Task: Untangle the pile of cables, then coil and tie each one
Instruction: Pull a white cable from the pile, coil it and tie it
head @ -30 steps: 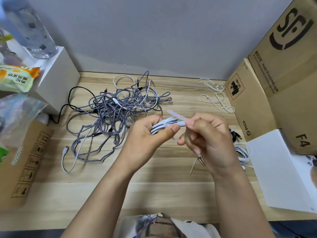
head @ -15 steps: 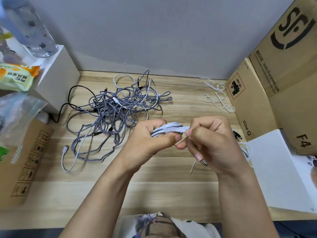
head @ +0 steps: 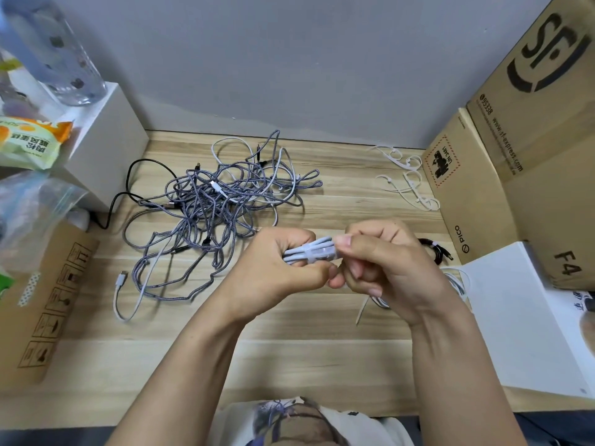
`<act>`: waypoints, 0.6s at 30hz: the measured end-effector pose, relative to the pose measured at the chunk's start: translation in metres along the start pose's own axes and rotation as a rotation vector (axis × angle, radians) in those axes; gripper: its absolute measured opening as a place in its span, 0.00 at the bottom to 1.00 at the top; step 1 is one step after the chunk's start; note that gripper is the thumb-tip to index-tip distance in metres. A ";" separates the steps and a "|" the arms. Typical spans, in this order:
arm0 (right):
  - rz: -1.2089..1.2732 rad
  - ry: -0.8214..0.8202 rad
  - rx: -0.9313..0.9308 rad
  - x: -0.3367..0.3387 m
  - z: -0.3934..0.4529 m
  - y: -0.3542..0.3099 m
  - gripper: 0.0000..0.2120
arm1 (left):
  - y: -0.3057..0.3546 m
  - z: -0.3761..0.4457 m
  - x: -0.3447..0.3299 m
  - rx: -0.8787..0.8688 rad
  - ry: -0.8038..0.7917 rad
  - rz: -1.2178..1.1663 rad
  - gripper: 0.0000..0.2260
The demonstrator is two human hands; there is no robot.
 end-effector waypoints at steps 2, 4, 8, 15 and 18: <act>-0.012 -0.032 -0.008 -0.002 0.000 0.001 0.17 | 0.003 -0.001 -0.001 -0.019 -0.024 -0.033 0.12; -0.010 -0.056 -0.017 -0.003 0.000 0.001 0.17 | 0.004 -0.001 -0.004 -0.039 -0.054 -0.076 0.14; -0.061 -0.083 -0.001 -0.002 0.004 0.005 0.15 | 0.005 0.001 -0.007 -0.057 -0.077 -0.083 0.10; -0.405 0.263 0.074 0.009 0.009 0.012 0.10 | -0.018 0.004 0.011 0.062 0.047 0.298 0.09; -0.649 0.491 0.290 0.008 0.011 0.007 0.09 | -0.023 0.006 0.018 0.057 -0.021 0.525 0.11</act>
Point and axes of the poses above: each hand's wrist, its own z-axis towards the middle knuckle, its own x-axis out of the back of the hand, y = z × x, the point moved 4 cm from there along z, towards the middle knuckle, and after that the axes turned 13 degrees about -x, right-handed, at the moved point
